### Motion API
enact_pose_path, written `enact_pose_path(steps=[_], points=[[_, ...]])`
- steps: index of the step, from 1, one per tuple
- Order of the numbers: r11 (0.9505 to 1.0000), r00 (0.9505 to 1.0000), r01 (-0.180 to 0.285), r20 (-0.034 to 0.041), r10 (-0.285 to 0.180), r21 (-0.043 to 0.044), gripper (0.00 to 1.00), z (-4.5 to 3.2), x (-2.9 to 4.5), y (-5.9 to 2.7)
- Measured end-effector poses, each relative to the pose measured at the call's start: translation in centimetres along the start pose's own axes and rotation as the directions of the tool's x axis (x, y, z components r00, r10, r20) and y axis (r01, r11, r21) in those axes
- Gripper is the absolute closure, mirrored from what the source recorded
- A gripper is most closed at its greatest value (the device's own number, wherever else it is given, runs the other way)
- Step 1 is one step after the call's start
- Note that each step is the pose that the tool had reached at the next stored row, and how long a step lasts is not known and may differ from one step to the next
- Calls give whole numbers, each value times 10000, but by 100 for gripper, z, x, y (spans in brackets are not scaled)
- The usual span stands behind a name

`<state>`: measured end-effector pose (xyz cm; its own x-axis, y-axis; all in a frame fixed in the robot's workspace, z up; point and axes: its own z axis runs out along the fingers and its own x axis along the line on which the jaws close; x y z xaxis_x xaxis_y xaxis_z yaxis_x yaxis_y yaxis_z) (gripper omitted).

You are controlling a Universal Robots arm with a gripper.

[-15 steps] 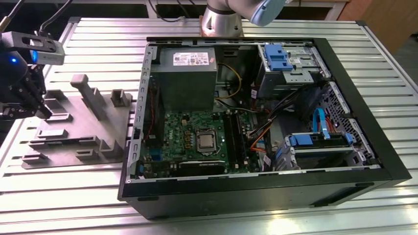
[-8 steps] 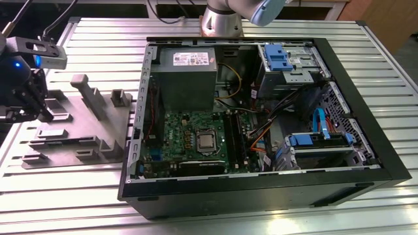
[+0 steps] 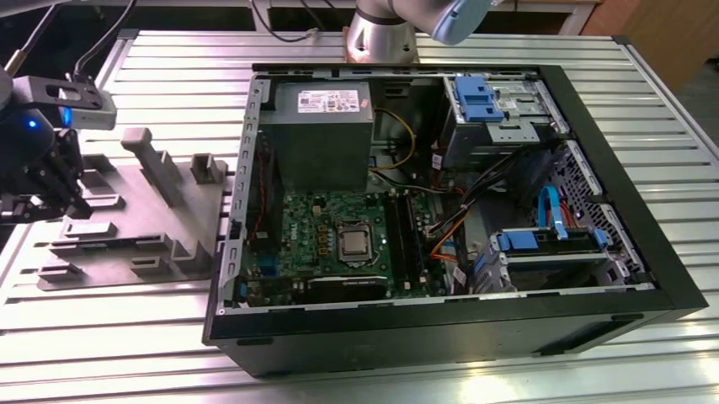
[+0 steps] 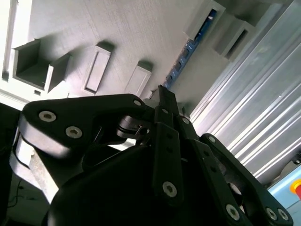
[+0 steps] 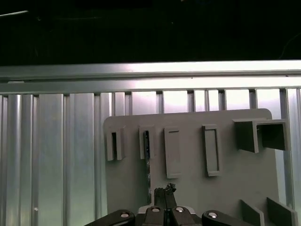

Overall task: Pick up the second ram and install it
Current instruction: 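Pick up the second ram and move it above second insertion slot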

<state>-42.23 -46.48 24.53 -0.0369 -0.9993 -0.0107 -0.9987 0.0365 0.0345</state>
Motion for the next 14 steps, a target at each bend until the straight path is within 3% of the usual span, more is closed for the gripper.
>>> enact_pose_path(steps=[6,14], points=[[9999,9999,104,18,-104,-1,90,88,74,-5],[9997,9997,261,19,-261,-3,90,186,100,-10]])
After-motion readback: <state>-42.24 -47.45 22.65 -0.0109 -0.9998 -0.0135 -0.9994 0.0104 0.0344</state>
